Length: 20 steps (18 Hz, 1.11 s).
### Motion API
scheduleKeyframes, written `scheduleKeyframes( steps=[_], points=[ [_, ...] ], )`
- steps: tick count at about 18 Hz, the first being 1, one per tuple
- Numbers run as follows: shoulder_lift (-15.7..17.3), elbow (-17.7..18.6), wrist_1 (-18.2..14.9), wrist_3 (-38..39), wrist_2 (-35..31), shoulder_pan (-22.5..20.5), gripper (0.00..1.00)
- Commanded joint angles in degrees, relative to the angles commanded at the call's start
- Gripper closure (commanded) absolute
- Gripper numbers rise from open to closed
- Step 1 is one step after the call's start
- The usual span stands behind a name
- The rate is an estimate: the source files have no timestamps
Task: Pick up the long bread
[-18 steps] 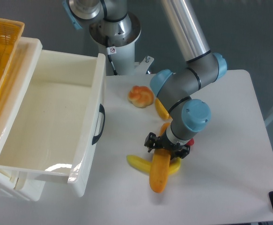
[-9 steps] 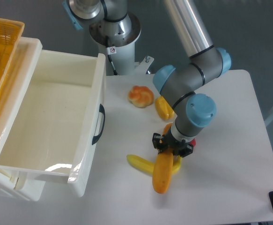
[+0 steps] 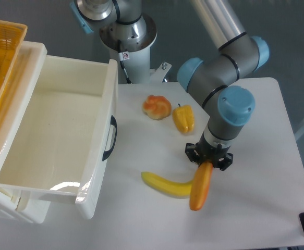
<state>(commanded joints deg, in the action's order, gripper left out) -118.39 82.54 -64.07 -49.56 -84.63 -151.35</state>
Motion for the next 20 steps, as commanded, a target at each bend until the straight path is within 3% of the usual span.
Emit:
scheduleKeyframes(
  steps=[4,7,9,15,20],
  points=[
    [1.4,-0.9,-0.6,-12.3,-2.5,-1.8,1.0],
    [1.8,-3.4,-6.4,-16.0,-6.1,-2.5,1.0],
    [2.1,-4.3,-8.1,-19.5,-6.5,-2.5,1.0],
    [4.2,-4.5,-12.6,-22.8,-6.6,-3.2,1.0],
    [4.7,-4.4,-13.4,-23.8,-6.5,-3.6,1.0]
  ],
)
